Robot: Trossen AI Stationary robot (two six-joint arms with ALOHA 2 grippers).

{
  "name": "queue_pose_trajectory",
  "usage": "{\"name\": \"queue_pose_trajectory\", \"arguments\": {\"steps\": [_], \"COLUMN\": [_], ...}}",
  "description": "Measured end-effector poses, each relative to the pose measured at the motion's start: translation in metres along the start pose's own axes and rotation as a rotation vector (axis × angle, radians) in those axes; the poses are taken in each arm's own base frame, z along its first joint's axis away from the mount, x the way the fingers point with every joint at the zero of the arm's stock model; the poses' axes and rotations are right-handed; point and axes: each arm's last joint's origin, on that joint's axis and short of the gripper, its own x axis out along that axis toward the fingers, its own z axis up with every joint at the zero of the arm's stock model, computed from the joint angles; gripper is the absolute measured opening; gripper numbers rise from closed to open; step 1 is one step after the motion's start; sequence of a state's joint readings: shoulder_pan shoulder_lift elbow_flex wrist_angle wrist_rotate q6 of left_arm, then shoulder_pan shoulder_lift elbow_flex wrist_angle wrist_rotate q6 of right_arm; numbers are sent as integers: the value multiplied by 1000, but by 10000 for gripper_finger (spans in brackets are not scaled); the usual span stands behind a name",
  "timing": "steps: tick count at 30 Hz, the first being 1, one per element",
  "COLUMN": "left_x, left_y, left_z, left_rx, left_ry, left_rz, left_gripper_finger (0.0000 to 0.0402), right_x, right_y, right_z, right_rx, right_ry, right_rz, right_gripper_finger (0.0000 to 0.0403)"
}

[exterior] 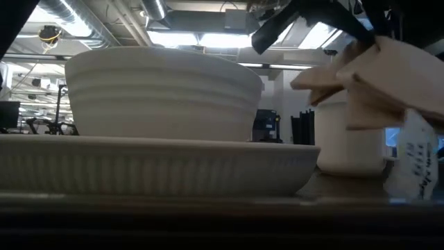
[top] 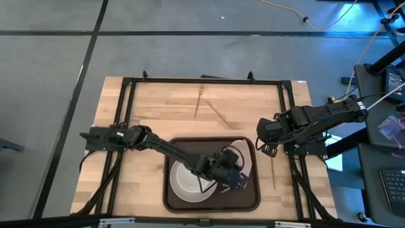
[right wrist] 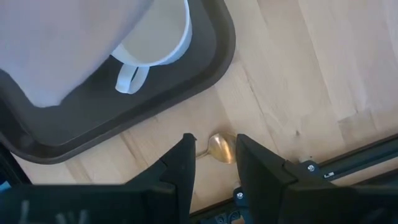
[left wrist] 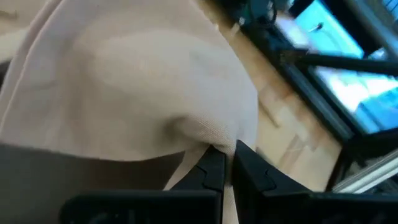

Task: Set up tray
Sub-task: Put the brown napkin on the black serving tray to the right of the gray plate

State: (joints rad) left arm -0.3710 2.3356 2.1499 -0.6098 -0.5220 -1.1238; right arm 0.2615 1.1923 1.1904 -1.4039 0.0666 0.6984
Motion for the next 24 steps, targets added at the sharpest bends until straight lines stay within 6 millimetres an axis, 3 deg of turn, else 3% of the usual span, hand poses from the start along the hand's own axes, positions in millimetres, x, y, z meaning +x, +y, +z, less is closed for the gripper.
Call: {"name": "queue_pose_trajectory", "arguments": {"steps": [8,20,24], "left_x": [9,11,18], "left_y": [-1,-9,-7], "left_z": [-24,-49,-66], "left_rx": [8,-193,-241], "left_ry": [8,36,61], "left_rz": [9,-40,-24], "left_gripper_finger": [4,6,6], "right_x": [0,0,0], "right_y": [2,2,2], "right_z": [2,3,3], "right_rx": [2,-1,-1], "right_ry": [-20,-27,-29], "right_rz": [17,21,21], "right_gripper_finger": [117,117,117]}}
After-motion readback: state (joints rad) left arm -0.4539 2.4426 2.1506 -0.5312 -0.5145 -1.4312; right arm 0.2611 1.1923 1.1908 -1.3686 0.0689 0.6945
